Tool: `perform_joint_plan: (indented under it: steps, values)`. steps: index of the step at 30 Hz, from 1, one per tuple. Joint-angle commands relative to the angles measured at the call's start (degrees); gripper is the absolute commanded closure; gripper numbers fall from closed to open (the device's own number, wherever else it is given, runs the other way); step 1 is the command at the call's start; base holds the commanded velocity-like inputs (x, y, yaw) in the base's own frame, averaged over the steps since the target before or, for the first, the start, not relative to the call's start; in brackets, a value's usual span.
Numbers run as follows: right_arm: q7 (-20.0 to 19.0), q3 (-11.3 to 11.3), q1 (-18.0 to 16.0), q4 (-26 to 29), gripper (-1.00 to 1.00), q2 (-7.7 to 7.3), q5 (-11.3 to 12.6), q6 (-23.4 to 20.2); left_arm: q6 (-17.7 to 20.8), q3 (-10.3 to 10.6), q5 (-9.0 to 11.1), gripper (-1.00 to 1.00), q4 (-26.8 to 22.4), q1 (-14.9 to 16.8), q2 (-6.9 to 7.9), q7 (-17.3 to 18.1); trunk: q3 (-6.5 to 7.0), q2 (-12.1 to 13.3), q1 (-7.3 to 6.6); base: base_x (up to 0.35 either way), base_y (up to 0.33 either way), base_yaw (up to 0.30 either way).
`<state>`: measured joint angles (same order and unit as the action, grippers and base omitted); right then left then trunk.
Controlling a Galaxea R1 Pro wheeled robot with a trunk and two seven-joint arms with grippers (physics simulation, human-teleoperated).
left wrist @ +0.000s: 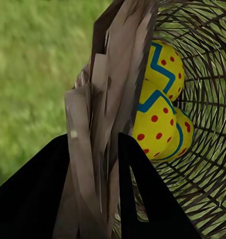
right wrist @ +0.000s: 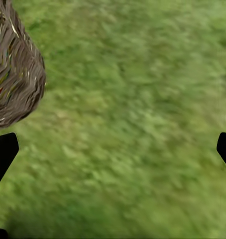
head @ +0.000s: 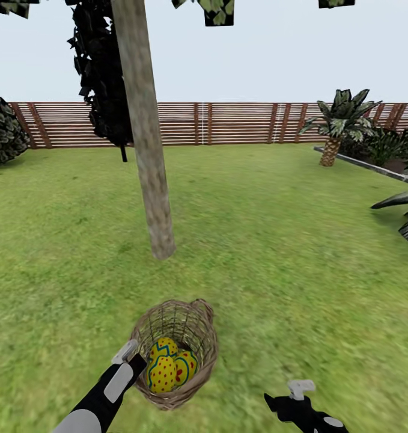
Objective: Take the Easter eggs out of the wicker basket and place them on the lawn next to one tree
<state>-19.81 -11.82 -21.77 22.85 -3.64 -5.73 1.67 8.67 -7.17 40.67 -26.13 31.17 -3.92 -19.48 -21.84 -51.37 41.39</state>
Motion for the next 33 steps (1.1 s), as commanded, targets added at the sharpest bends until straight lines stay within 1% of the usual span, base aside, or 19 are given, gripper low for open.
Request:
perform_joint_plan:
  steps: [1,16,22,30,33]
  values:
    - [-0.4,-0.4,0.0,0.0,-1.00,0.03,-0.6,0.2,0.2,-0.2,0.4,1.00,-0.2,0.0,-0.07,-0.2,-0.06,0.0,0.00,0.000,0.000,0.290]
    - [-0.4,-0.5,0.0,0.0,-1.00,0.03,-0.6,0.2,0.0,-0.2,0.4,1.00,-0.9,0.0,-0.07,0.0,-0.06,0.0,0.00,0.000,0.000,0.290]
    - [-0.4,-0.5,0.0,0.0,-1.00,0.03,-0.6,0.2,0.0,-0.3,0.4,1.00,-0.9,0.0,-0.04,0.0,1.20,2.4,-1.32,0.000,0.000,0.290]
    - [-0.4,-0.5,0.0,0.0,-1.00,0.03,-0.6,0.2,-0.2,-0.3,0.4,1.00,-0.9,0.0,-0.04,0.1,1.51,2.4,-1.32,0.000,0.000,0.280]
    - [-0.4,-0.5,0.0,0.0,-1.00,0.03,-0.6,0.2,-0.2,-0.3,0.4,1.00,-0.9,0.0,-0.04,0.1,1.61,2.4,-1.32,0.000,0.000,0.162]
